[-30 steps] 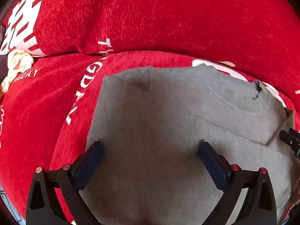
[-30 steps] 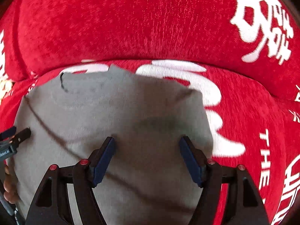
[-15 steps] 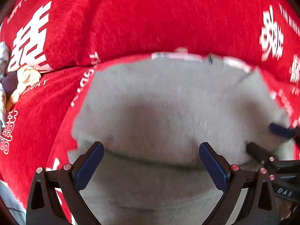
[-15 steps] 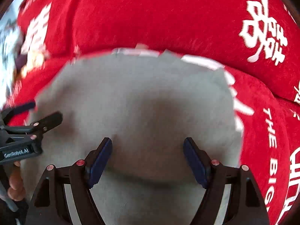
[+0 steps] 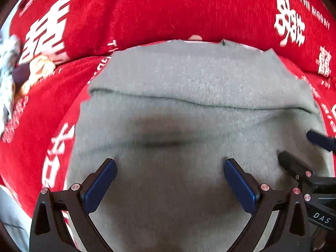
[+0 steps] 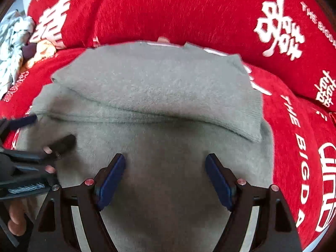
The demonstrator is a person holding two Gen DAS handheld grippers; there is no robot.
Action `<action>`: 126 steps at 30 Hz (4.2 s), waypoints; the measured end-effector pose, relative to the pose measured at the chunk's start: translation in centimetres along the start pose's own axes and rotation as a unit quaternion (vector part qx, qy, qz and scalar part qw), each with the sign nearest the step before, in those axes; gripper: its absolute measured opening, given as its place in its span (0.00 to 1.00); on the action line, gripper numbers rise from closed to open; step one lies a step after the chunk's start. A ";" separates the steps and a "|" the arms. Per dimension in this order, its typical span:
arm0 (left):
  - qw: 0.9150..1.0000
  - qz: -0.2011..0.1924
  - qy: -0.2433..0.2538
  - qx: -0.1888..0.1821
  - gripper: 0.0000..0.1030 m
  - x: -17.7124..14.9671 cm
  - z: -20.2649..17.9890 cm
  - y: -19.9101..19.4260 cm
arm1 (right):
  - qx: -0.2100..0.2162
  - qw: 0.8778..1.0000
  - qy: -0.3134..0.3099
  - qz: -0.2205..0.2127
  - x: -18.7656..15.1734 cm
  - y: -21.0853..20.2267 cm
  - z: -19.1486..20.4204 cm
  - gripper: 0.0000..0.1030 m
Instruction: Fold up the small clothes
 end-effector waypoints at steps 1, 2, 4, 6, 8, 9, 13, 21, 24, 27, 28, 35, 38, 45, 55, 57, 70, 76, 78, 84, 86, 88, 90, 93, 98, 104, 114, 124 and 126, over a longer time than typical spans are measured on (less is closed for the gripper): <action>1.000 0.000 -0.004 -0.005 1.00 -0.6 0.2 -0.3 | 0.002 1.000 -0.002 -0.005 -0.7 -0.4 -0.1 0.80; 1.000 -0.001 -0.005 -0.008 1.00 -1.2 0.4 -0.7 | 0.004 1.000 -0.007 -0.009 -1.4 -0.7 -0.3 0.80; 1.000 -0.007 -0.001 -0.010 1.00 -2.5 0.9 -1.4 | 0.004 1.000 -0.016 -0.018 -2.6 -1.5 -0.6 0.80; 1.000 -0.010 0.000 -0.012 1.00 -3.7 1.3 -2.0 | 0.006 0.999 -0.027 -0.028 -4.1 -2.2 -1.0 0.81; 1.000 -0.010 -0.005 -0.016 1.00 -5.2 1.9 -2.7 | 0.005 0.998 -0.041 -0.040 -6.0 -3.3 -1.0 0.81; 1.000 -0.010 -0.006 -0.017 1.00 -5.7 1.9 -3.0 | 0.004 0.998 -0.045 -0.046 -7.2 -3.9 -1.1 0.81; 1.000 -0.025 -0.006 -0.016 1.00 -8.6 2.2 -4.3 | -0.002 0.995 -0.065 -0.073 -11.3 -5.7 -1.5 0.81; 0.999 -0.044 0.011 -0.007 1.00 -10.8 2.1 -6.9 | -0.001 0.994 -0.085 -0.074 -13.4 -8.4 -0.2 0.83; 0.998 -0.035 0.042 -0.010 1.00 -11.1 0.4 -6.0 | 0.013 0.987 -0.133 -0.092 -12.1 -8.4 2.9 0.83; 0.999 -0.037 0.039 -0.012 1.00 -11.7 0.5 -5.3 | -0.006 0.982 -0.174 -0.074 -11.9 -6.3 5.0 0.83; 0.999 -0.031 0.033 -0.015 1.00 -11.9 1.0 -5.3 | -0.009 0.982 -0.175 -0.064 -12.1 -5.8 4.9 0.83; 0.997 -0.013 -0.080 -0.017 1.00 -14.5 8.2 -6.5 | -0.036 0.990 -0.130 -0.051 -15.0 -7.6 -0.4 0.84; 0.988 0.000 -0.151 -0.043 1.00 -15.8 11.3 -6.6 | -0.027 0.997 -0.054 -0.042 -16.2 -9.2 -3.8 0.84; 0.983 0.057 -0.151 -0.088 1.00 -16.7 8.9 -4.0 | 0.010 0.999 0.036 -0.007 -17.4 -7.8 -5.9 0.85; 0.984 0.049 -0.134 -0.108 0.74 -17.2 6.6 -4.8 | 0.024 0.999 0.027 -0.012 -18.4 -8.0 -5.3 0.19; 0.986 0.038 -0.126 -0.106 0.54 -17.4 6.4 -5.7 | 0.055 0.997 0.047 -0.014 -18.3 -8.2 -5.8 0.11; 0.986 -0.042 -0.091 -0.134 0.15 -9.8 6.6 -10.1 | 0.155 0.976 0.096 -0.121 -11.2 -12.9 -8.5 0.10; 0.985 -0.036 -0.100 -0.132 0.15 -3.7 6.6 -6.4 | 0.150 0.973 0.127 -0.124 -5.6 -9.5 -10.2 0.10; 0.985 -0.012 -0.110 -0.133 0.16 -3.3 6.9 -4.5 | 0.140 0.975 0.135 -0.109 -4.9 -7.9 -10.5 0.10; 0.974 -0.001 -0.133 -0.182 0.35 -3.7 7.9 -4.1 | 0.142 0.975 0.157 -0.066 -4.7 -4.8 -11.0 0.15; 0.970 -0.001 -0.144 -0.194 0.87 -4.2 8.5 -4.9 | 0.166 0.969 0.171 -0.071 -5.2 -5.3 -11.4 0.26; 0.972 -0.035 -0.150 -0.178 0.93 -5.0 9.1 -6.3 | 0.172 0.965 0.180 -0.082 -6.1 -6.3 -11.8 0.54; 0.972 -0.035 -0.141 -0.182 0.93 -5.7 9.0 -6.8 | 0.170 0.964 0.179 -0.098 -7.1 -7.3 -12.0 0.64; 0.972 -0.018 -0.142 -0.186 0.93 -6.8 8.6 -6.5 | 0.173 0.964 0.175 -0.098 -8.1 -8.1 -12.1 0.64; 0.973 -0.014 -0.133 -0.186 0.93 -6.4 7.3 -6.5 | 0.202 0.955 0.200 -0.090 -8.4 -8.0 -12.6 0.64; 0.978 -0.022 -0.106 -0.180 0.93 -5.3 5.8 -7.2 | 0.246 0.945 0.200 -0.081 -7.4 -7.3 -11.5 0.63; 0.978 0.012 -0.115 -0.174 0.12 -4.9 6.3 -6.2 | 0.250 0.953 0.163 -0.043 -6.2 -5.0 -9.2 0.09; 0.979 -0.042 -0.129 -0.149 0.12 -2.5 7.1 -10.5 | 0.259 0.946 0.145 -0.130 -3.4 -11.3 -11.0 0.08; 0.979 -0.048 -0.128 -0.149 0.12 -1.4 7.3 -10.8 | 0.255 0.945 0.152 -0.135 -2.6 -11.7 -11.5 0.08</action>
Point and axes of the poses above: each gripper's, at about its wrist camera, not at the fingertips, and y roughly the way its jaws point, z to its left, x to its top, the point moved 2 cm from there along y, roughly the way its jaws point
